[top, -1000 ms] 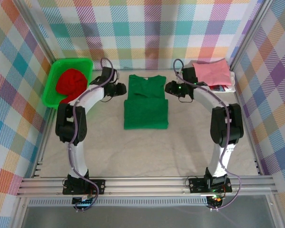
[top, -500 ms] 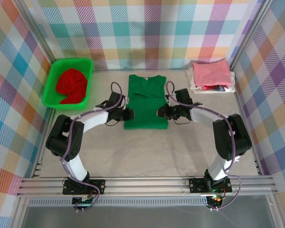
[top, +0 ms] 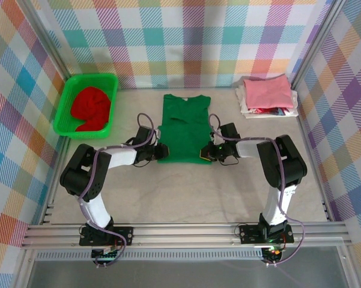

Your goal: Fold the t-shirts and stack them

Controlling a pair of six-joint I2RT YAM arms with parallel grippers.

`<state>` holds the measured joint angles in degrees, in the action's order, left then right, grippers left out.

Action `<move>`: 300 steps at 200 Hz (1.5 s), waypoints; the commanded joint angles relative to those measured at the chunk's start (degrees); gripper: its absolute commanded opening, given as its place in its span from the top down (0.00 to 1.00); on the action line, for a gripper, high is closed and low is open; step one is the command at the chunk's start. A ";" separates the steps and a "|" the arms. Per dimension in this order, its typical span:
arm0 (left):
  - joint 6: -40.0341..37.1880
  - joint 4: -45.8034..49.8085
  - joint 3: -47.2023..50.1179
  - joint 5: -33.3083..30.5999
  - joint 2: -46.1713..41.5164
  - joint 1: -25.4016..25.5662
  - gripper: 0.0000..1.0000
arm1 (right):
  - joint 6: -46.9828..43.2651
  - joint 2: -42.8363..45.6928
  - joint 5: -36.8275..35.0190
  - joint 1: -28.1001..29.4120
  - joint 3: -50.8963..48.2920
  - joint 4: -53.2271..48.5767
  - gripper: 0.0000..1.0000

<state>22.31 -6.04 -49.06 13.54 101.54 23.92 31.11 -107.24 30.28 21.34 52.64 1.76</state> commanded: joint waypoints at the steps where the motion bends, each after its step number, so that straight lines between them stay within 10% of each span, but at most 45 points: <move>1: 1.25 4.99 4.87 -0.80 2.19 0.51 0.72 | 0.60 0.51 -1.02 0.35 -3.35 -2.33 0.92; 141: 8.41 15.32 12.88 -6.83 -16.99 5.26 0.71 | 5.52 13.16 -5.51 5.73 -11.64 -8.05 0.88; 206: 11.82 21.45 9.52 -6.67 -26.19 2.89 0.50 | 8.10 24.47 -11.63 4.57 -9.62 -13.79 0.73; 300: 12.06 23.42 10.00 0.67 -21.01 2.81 0.54 | 9.98 24.27 -11.37 2.04 -13.80 -9.86 0.70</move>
<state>33.67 13.96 -38.94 13.30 80.79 25.80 40.36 -82.70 19.27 23.22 39.40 -8.84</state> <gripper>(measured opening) 0.456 0.300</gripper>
